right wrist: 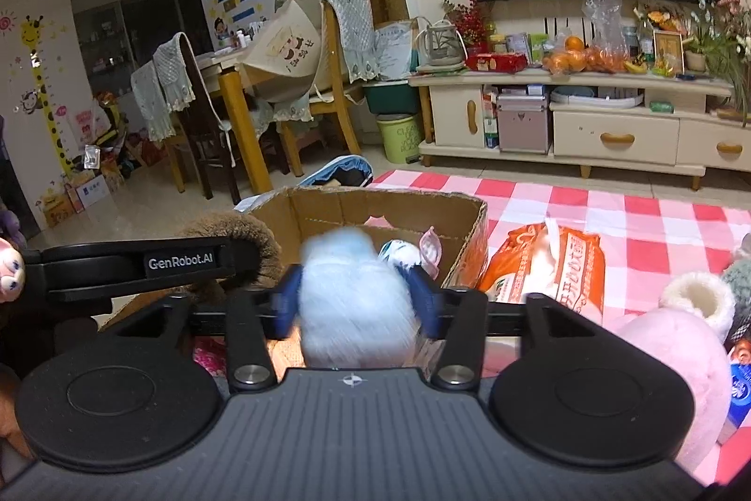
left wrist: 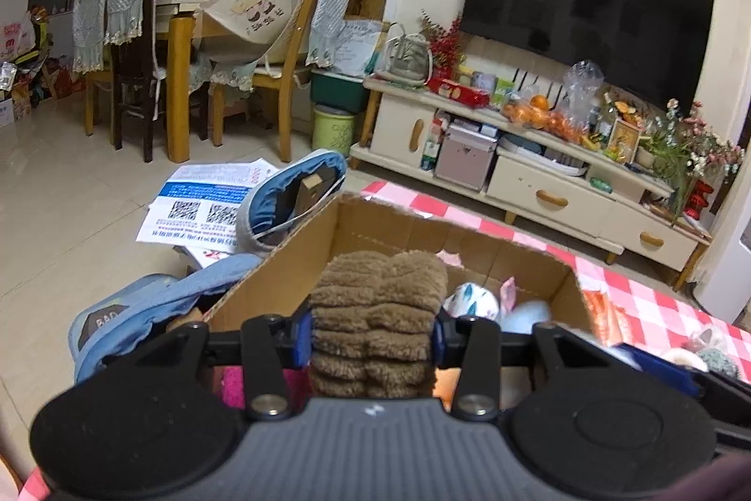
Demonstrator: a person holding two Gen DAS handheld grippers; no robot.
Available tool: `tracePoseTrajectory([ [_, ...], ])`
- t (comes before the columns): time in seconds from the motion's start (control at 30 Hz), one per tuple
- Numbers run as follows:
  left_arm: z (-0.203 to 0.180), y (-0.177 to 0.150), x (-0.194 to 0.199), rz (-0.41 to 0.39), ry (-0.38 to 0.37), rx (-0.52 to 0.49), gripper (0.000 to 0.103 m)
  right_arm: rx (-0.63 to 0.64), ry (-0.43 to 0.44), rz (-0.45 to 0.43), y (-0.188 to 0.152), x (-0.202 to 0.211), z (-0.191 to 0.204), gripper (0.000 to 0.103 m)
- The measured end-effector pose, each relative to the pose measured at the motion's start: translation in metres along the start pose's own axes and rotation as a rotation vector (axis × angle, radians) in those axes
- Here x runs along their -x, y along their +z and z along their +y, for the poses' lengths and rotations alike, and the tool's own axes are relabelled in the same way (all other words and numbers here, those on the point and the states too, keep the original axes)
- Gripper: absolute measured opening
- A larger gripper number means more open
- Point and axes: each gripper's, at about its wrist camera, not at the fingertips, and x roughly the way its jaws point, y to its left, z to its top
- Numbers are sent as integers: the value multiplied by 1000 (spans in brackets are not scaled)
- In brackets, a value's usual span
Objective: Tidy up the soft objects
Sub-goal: 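Carry both plushes over the cardboard box and open both tools to drop them, then move both open tools back over the plushes on the table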
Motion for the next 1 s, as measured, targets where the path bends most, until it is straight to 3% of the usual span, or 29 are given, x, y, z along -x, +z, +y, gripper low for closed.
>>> tracePoseTrajectory([
  [0.03, 0, 0, -1, 4, 7, -1, 55, -4, -1, -3, -1, 3, -1, 89],
  [0.13, -3, 0, 2, -6, 22, -14, 72, -9, -17, -18, -1, 13, -5, 94],
  [0.2, -4, 2, 8, -26, 14, -12, 72, -27, -24, -37, 0, 21, -9, 99],
  [0.57, -20, 4, 20, -69, -24, -32, 77, -69, -115, -122, -6, 67, -28, 100],
  [1.0, -50, -2, 25, -72, -51, -117, 87, -67, -173, -135, -15, 84, -40, 101],
])
